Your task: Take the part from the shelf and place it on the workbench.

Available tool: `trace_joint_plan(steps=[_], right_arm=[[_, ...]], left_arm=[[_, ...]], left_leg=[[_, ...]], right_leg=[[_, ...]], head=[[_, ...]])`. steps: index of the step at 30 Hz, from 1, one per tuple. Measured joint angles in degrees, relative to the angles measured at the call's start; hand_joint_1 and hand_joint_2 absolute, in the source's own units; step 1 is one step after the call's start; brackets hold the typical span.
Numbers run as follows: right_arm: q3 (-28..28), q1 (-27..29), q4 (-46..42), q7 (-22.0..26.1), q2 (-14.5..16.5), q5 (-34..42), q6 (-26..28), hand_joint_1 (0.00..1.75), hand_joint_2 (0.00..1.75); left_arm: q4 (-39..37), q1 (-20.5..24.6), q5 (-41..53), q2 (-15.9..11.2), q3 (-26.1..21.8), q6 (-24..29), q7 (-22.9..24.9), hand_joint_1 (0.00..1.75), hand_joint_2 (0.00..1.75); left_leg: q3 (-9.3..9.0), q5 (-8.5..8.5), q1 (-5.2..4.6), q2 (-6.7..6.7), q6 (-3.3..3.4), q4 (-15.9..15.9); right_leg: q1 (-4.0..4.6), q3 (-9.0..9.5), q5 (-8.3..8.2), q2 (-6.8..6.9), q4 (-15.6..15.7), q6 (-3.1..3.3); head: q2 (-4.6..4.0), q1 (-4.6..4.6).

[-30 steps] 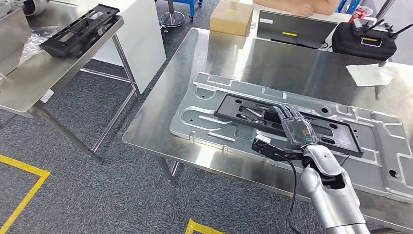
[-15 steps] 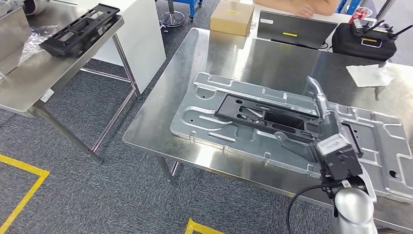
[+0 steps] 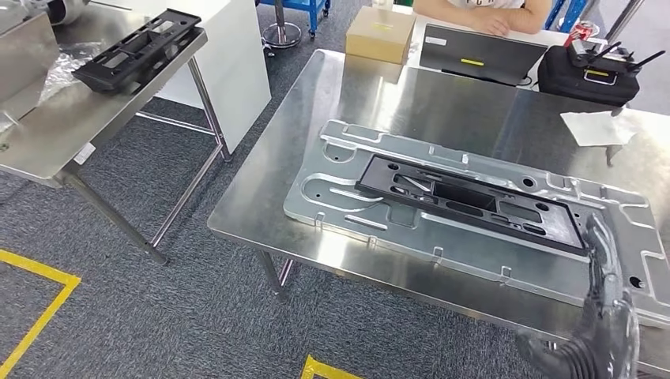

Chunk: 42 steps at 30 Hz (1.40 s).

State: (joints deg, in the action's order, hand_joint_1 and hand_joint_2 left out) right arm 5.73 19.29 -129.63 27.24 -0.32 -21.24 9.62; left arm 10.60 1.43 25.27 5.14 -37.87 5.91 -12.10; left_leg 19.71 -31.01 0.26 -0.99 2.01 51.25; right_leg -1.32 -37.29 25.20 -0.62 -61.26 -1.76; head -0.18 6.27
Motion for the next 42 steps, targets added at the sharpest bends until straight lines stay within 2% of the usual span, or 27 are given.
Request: trace_joint_plan(steps=[2, 3, 4, 6, 8, 10, 12, 14, 16, 17, 18, 19, 20, 21, 24, 26, 28, 30, 32, 33, 34, 35, 36, 37, 39, 41, 42], right_arm=[[1.1, 3.2, -0.2, 0.6, 0.9, -0.6, 0.4, 0.00, 0.00], [1.6, 4.5, -0.1, 0.8, 1.5, -1.0, 0.5, 0.00, 0.00], [2.1, 5.5, 0.0, 0.9, 2.1, -1.3, 0.6, 0.00, 0.00], [3.0, 6.7, 0.3, 1.1, 3.3, -1.6, 0.5, 0.00, 0.00], [4.0, 7.3, 0.9, 1.0, 4.3, -1.6, 0.0, 0.00, 0.00], [5.0, 7.6, 1.8, 0.8, 5.5, -1.3, -0.8, 0.00, 0.00], [5.9, 7.4, 2.7, 0.8, 6.5, -1.1, -1.8, 0.00, 0.00], [6.7, 6.9, 3.7, 1.0, 7.5, -1.1, -2.8, 0.00, 0.00], [7.3, 6.7, 4.8, 1.2, 8.3, -1.3, -3.4, 0.00, 0.00], [7.6, 6.6, 5.4, 1.2, 8.6, -1.4, -3.7, 0.00, 0.00], [7.8, 6.4, 6.1, 1.3, 8.9, -1.6, -3.9, 0.00, 0.00], [7.9, 6.3, 6.8, 1.3, 9.1, -1.7, -4.1, 0.00, 0.00], [8.0, 6.1, 7.4, 1.4, 9.3, -1.8, -4.3, 0.00, 0.00], [8.0, 6.0, 8.0, 1.5, 9.5, -1.9, -4.4, 0.00, 0.00], [8.0, 5.8, 9.7, 1.8, 9.8, -2.3, -4.7, 0.00, 0.00], [8.0, 5.6, 10.8, 2.0, 9.9, -2.5, -4.7, 0.00, 0.00], [8.0, 5.2, 11.8, 2.1, 9.9, -2.6, -4.8, 0.00, 0.00], [8.0, 4.9, 12.9, 2.1, 9.8, -2.7, -4.8, 0.00, 0.00], [8.0, 4.7, 14.1, 2.1, 9.5, -2.6, -4.8, 0.00, 0.00], [8.0, 4.6, 14.7, 2.1, 9.3, -2.5, -4.8, 0.00, 0.00], [7.9, 4.5, 15.3, 2.1, 9.1, -2.4, -4.7, 0.00, 0.00], [7.9, 4.3, 15.8, 2.1, 8.8, -2.3, -4.7, 0.00, 0.00], [7.9, 4.2, 16.2, 2.1, 8.5, -2.1, -4.6, 0.00, 0.00], [7.9, 4.0, 16.6, 2.1, 8.1, -1.9, -4.4, 0.00, 0.00], [7.7, 3.5, 17.5, 2.1, 7.6, -1.5, -4.3, 0.00, 0.00], [7.6, 3.1, 18.2, 2.0, 7.2, -1.4, -4.0, 0.00, 0.00], [7.5, 2.9, 18.5, 2.0, 7.1, -1.4, -3.9, 0.00, 0.00]], left_arm=[[0.0, -0.1, -0.4, 0.1, -0.4, 0.3, 0.0, 0.00, 0.00], [0.0, -0.2, -0.6, 0.2, -0.7, 0.5, 0.0, 0.00, 0.00], [0.0, -0.2, -0.8, 0.3, -0.9, 0.7, 0.0, 0.00, 0.00], [0.0, -0.1, -1.1, 0.5, -1.3, 1.0, 0.1, 0.00, 0.00], [0.0, 0.1, -1.6, 0.8, -1.8, 1.3, 0.2, 0.00, 0.00], [0.0, 0.3, -2.0, 1.0, -2.3, 1.7, 0.2, 0.00, 0.00], [0.0, 0.4, -2.3, 1.1, -2.8, 2.1, 0.2, 0.00, 0.00], [0.0, 0.5, -2.7, 1.3, -3.4, 2.4, 0.3, 0.00, 0.00], [0.0, 0.7, -3.0, 1.4, -3.8, 2.7, 0.3, 0.00, 0.00], [0.0, 0.8, -3.1, 1.4, -4.0, 2.9, 0.4, 0.00, 0.00], [0.0, 0.8, -3.3, 1.5, -4.3, 3.1, 0.4, 0.00, 0.00], [0.0, 0.8, -3.4, 1.5, -4.5, 3.3, 0.5, 0.00, 0.00], [0.0, 0.8, -3.6, 1.5, -4.8, 3.6, 0.7, 0.00, 0.00], [0.0, 0.7, -3.8, 1.6, -5.0, 3.8, 0.8, 0.00, 0.00], [0.0, 0.8, -4.3, 1.7, -5.6, 4.6, 1.1, 0.00, 0.00], [0.0, 0.9, -4.6, 1.9, -6.1, 5.2, 1.2, 0.00, 0.00], [0.0, 0.9, -4.9, 2.2, -6.6, 5.9, 1.3, 0.00, 0.00], [0.0, 0.9, -5.2, 2.5, -7.0, 6.4, 1.4, 0.00, 0.00], [0.0, 1.0, -5.4, 2.7, -7.4, 6.8, 1.4, 0.00, 0.00], [0.0, 1.1, -5.5, 2.9, -7.6, 7.0, 1.4, 0.00, 0.00], [0.0, 1.1, -5.6, 3.0, -7.7, 7.1, 1.4, 0.00, 0.00], [0.0, 1.1, -5.7, 3.1, -7.9, 7.3, 1.4, 0.00, 0.00], [0.0, 1.0, -5.8, 3.2, -8.0, 7.4, 1.4, 0.00, 0.00], [0.0, 1.0, -6.0, 3.3, -8.2, 7.6, 1.4, 0.00, 0.00], [0.0, 1.1, -6.1, 3.5, -8.5, 7.9, 1.4, 0.00, 0.00], [0.0, 1.1, -6.2, 3.6, -8.8, 8.0, 1.3, 0.00, 0.00], [0.0, 1.0, -6.2, 3.6, -8.9, 8.0, 1.2, 0.00, 0.00]], left_leg=[[0.40, 0.15, -0.01, -0.21, 0.14, 0.2], [0.54, 0.08, 0.00, -0.40, 0.08, 0.4], [0.63, -0.05, 0.03, -0.66, -0.05, 0.7], [0.56, -0.57, 0.19, -1.48, -0.53, 1.3], [1.00, -1.42, 0.43, -2.49, -1.28, 2.3], [1.76, -2.02, 0.59, -3.51, -2.07, 3.2], [2.16, -2.25, 0.73, -4.27, -2.81, 3.6], [3.06, -3.61, 0.85, -2.70, -3.45, 5.5], [6.03, -7.08, 0.85, -0.30, -3.89, 11.6], [8.11, -8.90, 0.85, 0.21, -4.04, 15.7], [9.88, -10.01, 0.85, 0.36, -4.12, 19.1], [10.81, -9.94, 0.84, 0.44, -4.10, 20.7], [10.69, -8.70, 0.82, 0.56, -3.96, 20.2], [9.45, -6.57, 0.74, 0.85, -3.68, 17.5], [4.65, -1.57, 0.00, 3.62, -2.47, 6.8], [4.56, -0.78, -0.56, 4.32, -1.87, 5.2], [5.31, 0.53, -0.58, 3.35, -1.23, 4.4], [6.41, 2.34, -0.22, 2.30, -0.59, 3.8], [8.08, 3.86, -0.09, 1.19, -0.25, 3.7], [8.98, 4.50, -0.11, 0.59, -0.25, 3.9], [9.88, 5.09, -0.11, -0.05, -0.33, 4.1], [10.80, 5.60, -0.07, -0.69, -0.48, 4.4], [11.76, 6.02, 0.02, -1.37, -0.68, 4.9], [12.72, 6.36, 0.15, -2.07, -0.94, 5.5], [14.40, 6.97, 0.27, -3.37, -1.62, 6.6], [15.37, 7.74, 0.27, -4.58, -2.40, 7.1], [15.68, 8.24, 0.29, -5.29, -2.84, 7.1]], right_leg=[[-0.08, -3.13, 3.79, 0.08, -7.7, -0.14], [-0.14, -4.40, 4.69, 0.12, -10.8, -0.26], [-0.21, -4.86, 4.50, 0.16, -12.1, -0.37], [-0.44, -2.64, 1.33, 0.03, -8.2, -0.51], [-0.73, 0.98, -0.67, -1.77, -1.8, -0.50], [-0.70, 2.38, -0.09, -3.07, 0.6, -0.11], [-0.50, 2.31, 0.43, -2.11, 0.8, 0.70], [-0.47, 2.33, 0.63, -0.77, 1.3, 1.64], [-0.29, 2.19, 0.51, 0.71, 1.5, 2.35], [-0.10, 2.00, 0.44, 1.47, 1.5, 2.58], [0.12, 1.80, 0.34, 2.23, 1.4, 2.74], [0.34, 1.62, 0.24, 2.96, 1.4, 2.88], [0.55, 1.47, 0.14, 3.66, 1.3, 3.00], [0.74, 1.35, 0.01, 4.32, 1.3, 3.10], [1.07, 1.25, -0.66, 6.09, 1.3, 2.86], [0.88, 1.27, -1.41, 7.19, 1.5, 2.22], [0.60, 1.23, -1.91, 7.47, 1.9, 1.44], [0.41, 0.73, 0.95, 4.63, 0.2, 0.68], [0.26, -0.57, 6.75, 1.52, -5.7, 0.20], [0.25, -1.12, 8.78, 1.05, -9.0, 0.08], [0.23, -1.18, 9.50, 0.89, -11.4, -0.02], [0.17, -0.40, 8.89, 0.83, -11.8, -0.09], [0.08, 1.40, 7.45, 0.66, -10.2, -0.15], [-0.10, 4.07, 6.11, -0.05, -6.7, -0.19], [-0.29, 8.87, 5.50, -2.65, 0.6, -0.01], [-0.13, 10.11, 6.16, -3.95, 3.1, 0.53], [-0.03, 9.74, 5.88, -3.38, 3.0, 0.99]], head=[[0.01, 0.01], [0.01, 0.01], [0.01, 0.01], [0.00, 0.01], [0.00, 0.01], [0.01, 0.02], [0.01, 0.02], [0.01, 0.03], [0.01, 0.03], [0.01, 0.04], [0.01, 0.04], [0.01, 0.04], [0.00, 0.04], [0.00, 0.04], [0.01, 0.03], [0.01, 0.02], [0.01, 0.01], [0.01, 0.01], [0.01, 0.00], [0.01, 0.00], [0.01, 0.00], [0.01, 0.00], [0.01, 0.00], [0.01, 0.01], [0.00, 0.02], [0.00, 0.03], [0.00, 0.04]])
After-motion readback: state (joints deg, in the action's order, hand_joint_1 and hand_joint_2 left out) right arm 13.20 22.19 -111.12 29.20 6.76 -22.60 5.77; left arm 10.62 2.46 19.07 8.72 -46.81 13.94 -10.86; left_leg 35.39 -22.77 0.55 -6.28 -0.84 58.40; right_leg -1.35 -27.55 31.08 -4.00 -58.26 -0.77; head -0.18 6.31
